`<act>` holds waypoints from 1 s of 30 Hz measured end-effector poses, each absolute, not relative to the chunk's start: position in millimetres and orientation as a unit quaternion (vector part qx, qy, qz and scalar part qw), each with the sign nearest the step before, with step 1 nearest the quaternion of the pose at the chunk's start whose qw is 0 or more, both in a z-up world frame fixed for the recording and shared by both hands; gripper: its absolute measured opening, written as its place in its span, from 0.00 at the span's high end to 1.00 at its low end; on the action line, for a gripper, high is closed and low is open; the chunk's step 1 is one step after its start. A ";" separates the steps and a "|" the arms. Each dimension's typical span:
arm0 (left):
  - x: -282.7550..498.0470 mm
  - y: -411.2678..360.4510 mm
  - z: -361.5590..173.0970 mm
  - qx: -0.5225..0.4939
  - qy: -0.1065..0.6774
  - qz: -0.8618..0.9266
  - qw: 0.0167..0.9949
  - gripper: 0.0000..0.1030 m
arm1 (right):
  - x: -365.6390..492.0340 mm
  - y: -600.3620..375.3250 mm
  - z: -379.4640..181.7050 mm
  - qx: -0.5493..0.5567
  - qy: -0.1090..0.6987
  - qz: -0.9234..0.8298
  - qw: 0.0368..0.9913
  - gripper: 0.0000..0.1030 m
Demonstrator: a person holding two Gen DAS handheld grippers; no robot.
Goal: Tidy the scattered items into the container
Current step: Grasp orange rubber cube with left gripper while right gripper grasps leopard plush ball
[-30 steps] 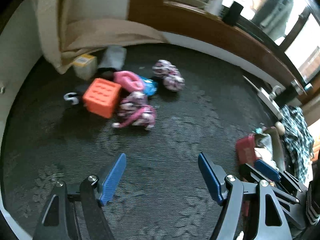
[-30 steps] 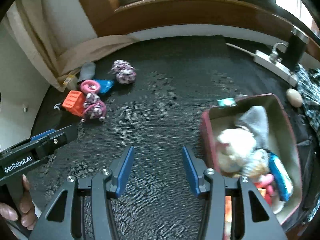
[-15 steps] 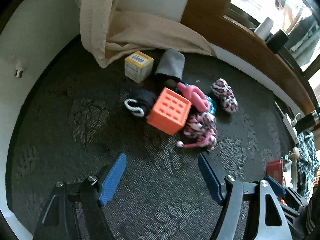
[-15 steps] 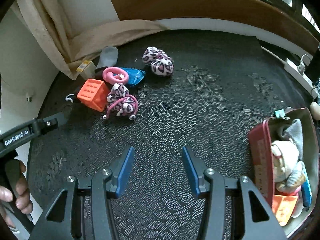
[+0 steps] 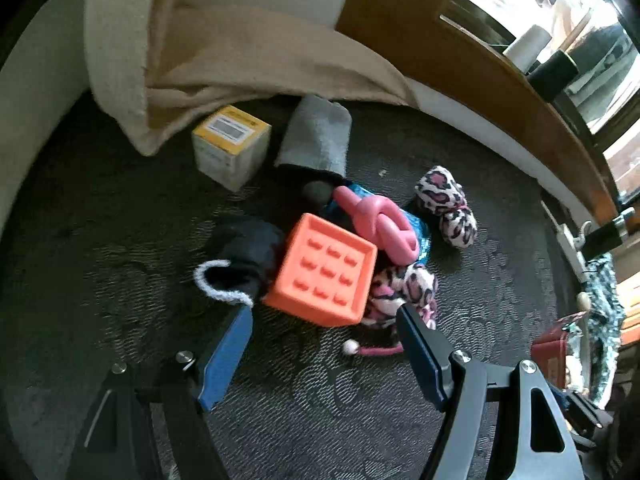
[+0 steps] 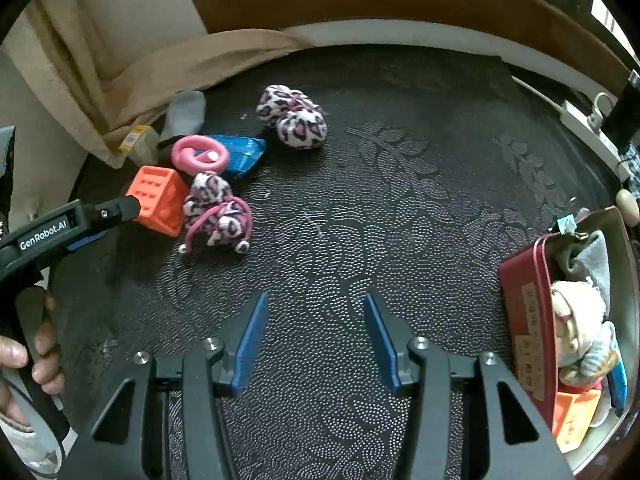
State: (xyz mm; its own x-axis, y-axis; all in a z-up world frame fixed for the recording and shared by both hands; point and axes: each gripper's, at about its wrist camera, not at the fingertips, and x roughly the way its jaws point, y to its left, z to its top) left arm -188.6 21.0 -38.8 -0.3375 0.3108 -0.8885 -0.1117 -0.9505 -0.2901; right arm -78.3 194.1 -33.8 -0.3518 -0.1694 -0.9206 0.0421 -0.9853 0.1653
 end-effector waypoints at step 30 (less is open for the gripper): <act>-217.8 23.0 -69.0 -0.572 -0.058 0.800 0.172 0.42 | -131.4 155.1 -50.6 0.573 -0.062 -0.809 0.113 0.48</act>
